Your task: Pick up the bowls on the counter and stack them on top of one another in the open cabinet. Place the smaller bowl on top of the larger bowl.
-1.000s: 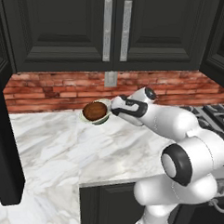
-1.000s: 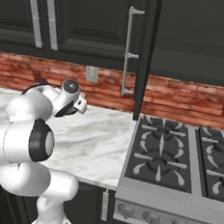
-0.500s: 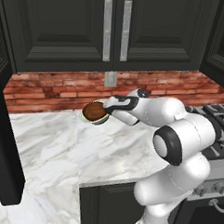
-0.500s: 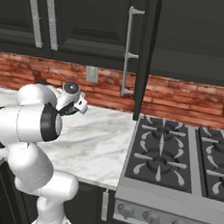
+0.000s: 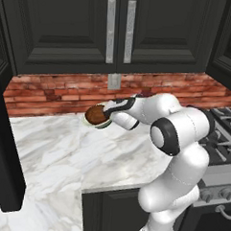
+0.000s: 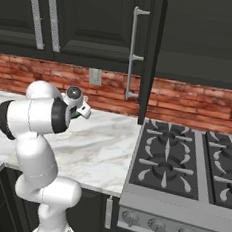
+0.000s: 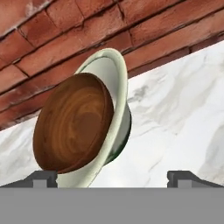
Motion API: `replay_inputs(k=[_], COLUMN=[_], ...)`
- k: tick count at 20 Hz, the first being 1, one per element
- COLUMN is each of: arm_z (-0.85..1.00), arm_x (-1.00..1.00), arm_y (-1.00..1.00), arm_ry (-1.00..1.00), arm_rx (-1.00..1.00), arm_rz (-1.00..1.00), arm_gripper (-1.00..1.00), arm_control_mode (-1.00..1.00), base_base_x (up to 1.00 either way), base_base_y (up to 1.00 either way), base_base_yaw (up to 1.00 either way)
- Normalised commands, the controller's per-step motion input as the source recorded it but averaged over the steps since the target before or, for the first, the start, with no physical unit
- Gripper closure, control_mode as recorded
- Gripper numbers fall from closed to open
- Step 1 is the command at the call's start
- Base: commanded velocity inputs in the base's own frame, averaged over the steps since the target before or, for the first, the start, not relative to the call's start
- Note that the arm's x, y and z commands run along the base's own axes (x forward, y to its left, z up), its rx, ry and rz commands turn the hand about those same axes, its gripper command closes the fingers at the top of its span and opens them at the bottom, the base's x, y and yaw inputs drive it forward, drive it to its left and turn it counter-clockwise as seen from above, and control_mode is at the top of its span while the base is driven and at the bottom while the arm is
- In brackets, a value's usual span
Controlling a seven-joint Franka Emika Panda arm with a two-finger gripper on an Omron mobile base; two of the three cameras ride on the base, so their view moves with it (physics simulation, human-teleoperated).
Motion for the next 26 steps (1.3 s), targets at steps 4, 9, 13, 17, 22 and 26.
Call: replay_inputs(k=[4,9,13,17,22,26], arm_z=[-0.19,-0.22,-0.27,-0.19,-0.1,-0.01], arm_x=[0.41,0.34,0.23,0.25,0.24,0.03], arm_y=[0.13,0.1,0.04,0.04,0.11,0.02], arm_ry=[0.0,0.0,0.0,-0.01,-0.01,0.0], arm_rx=[0.0,0.0,0.0,0.0,-0.01,-0.01], arm_rz=[-0.04,-0.04,-0.03,-0.02,-0.03,0.0], arm_gripper=[-1.0,-1.0,-1.0,-1.0,1.0,1.0], arm_control_mode=[-1.0,-1.0,-1.0,-1.0,-1.0,-1.0], base_base_x=[0.0,0.0,0.0,0.0,0.0,0.0], base_base_y=[0.0,0.0,0.0,0.0,0.0,0.0], base_base_yaw=[0.0,0.0,0.0,0.0,0.0,0.0])
